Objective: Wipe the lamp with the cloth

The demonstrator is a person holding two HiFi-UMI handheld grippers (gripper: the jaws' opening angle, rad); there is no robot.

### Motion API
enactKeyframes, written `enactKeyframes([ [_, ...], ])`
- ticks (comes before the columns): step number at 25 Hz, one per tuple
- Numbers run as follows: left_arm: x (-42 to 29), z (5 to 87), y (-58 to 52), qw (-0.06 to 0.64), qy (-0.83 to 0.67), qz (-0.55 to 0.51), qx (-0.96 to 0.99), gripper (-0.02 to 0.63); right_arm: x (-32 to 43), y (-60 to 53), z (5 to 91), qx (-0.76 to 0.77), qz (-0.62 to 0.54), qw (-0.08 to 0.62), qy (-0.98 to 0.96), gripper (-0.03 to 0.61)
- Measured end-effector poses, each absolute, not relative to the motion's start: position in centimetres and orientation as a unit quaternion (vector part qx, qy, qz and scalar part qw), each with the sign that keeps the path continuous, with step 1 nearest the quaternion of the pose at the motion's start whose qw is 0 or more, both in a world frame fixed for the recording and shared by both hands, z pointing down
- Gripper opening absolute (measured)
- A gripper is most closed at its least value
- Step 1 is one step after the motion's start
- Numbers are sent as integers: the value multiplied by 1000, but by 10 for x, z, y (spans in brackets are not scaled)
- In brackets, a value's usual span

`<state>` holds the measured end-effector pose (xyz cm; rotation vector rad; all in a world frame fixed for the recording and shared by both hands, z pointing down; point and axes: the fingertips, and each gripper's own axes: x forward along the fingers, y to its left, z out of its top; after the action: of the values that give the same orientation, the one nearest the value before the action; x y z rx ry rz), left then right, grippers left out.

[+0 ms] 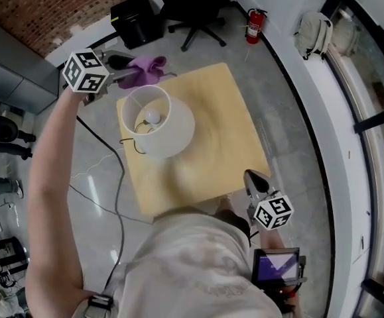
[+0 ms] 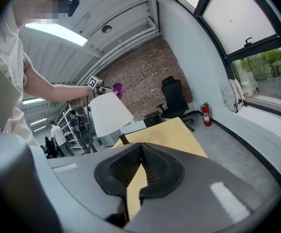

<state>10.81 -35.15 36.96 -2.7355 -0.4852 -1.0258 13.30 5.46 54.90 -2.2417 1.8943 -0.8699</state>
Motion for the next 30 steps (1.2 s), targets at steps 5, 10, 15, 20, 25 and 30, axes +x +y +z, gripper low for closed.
enactKeyframes([
  [5,123,359,-324,127,-214,-390,-887,94,144,44,558,-722,-284,55,629,14],
  [10,127,399,-307,148,-242,-495,-821,94,154,42,567,-712,-289,70,636,14],
  [15,129,433,-302,159,-271,-573,-757,94,160,37,570,-701,-293,68,646,14],
  [20,130,466,-299,173,-308,-623,-698,92,168,38,566,-710,-297,78,634,14],
  [25,135,501,-299,187,-334,-650,-657,93,176,48,578,-722,-310,87,612,14],
  [30,137,531,-300,193,-349,-670,-625,94,186,61,590,-735,-319,91,591,14],
])
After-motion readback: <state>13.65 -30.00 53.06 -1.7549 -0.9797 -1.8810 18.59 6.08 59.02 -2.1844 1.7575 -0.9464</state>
